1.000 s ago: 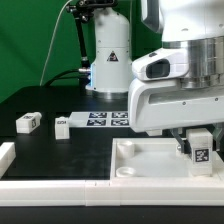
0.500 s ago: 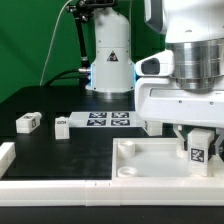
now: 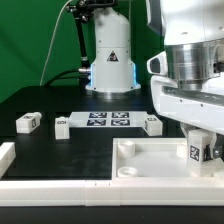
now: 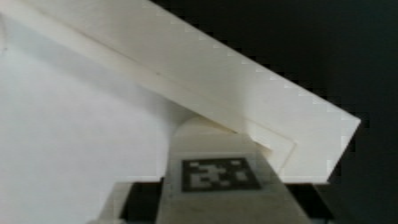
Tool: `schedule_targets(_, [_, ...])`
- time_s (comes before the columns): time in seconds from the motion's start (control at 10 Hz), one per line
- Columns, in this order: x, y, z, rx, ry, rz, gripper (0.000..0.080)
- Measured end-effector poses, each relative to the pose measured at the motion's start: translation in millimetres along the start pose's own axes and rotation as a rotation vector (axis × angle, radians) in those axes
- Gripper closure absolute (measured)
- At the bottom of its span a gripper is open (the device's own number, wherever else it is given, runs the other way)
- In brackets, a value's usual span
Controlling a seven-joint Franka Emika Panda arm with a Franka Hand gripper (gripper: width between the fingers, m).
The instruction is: Assemble one leg
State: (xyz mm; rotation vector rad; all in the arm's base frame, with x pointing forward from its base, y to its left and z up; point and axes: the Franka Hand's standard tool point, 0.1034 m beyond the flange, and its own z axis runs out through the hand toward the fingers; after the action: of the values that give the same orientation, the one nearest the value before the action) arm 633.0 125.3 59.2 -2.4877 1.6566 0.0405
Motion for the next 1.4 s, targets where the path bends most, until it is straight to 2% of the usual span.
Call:
schedule_targets(0.3, [-0.4, -1.7, 0.5, 0.007, -0.025, 0.132, 0.0511])
schedule_targets(0.4, [-0.3, -1.6, 0.6, 0.007, -0.025, 0.107, 0.0436])
schedule_targets(0.5, [-1.0, -1.8, 0.6, 0.007, -0.024, 0.072, 0.0300])
schedule_targets(0.6, [-2.3, -1.7, 0.8, 0.006, -0.026, 0.028, 0.0300])
schedule_targets(0.7, [-4.1, -0.8, 1.2, -0.002, -0.030, 0.010, 0.0183])
schedule_targets(1.0, [-4.1, -1.7, 0.2, -0.005, -0.024, -0.346, 0.0151])
schedule_targets(1.2, [-4.6, -2.0, -1.6, -0.026, -0.020, -0.566, 0.0151])
schedule_targets(1.4, [-4.1, -4.1, -3.1, -0.060, -0.014, -0.820, 0.0151])
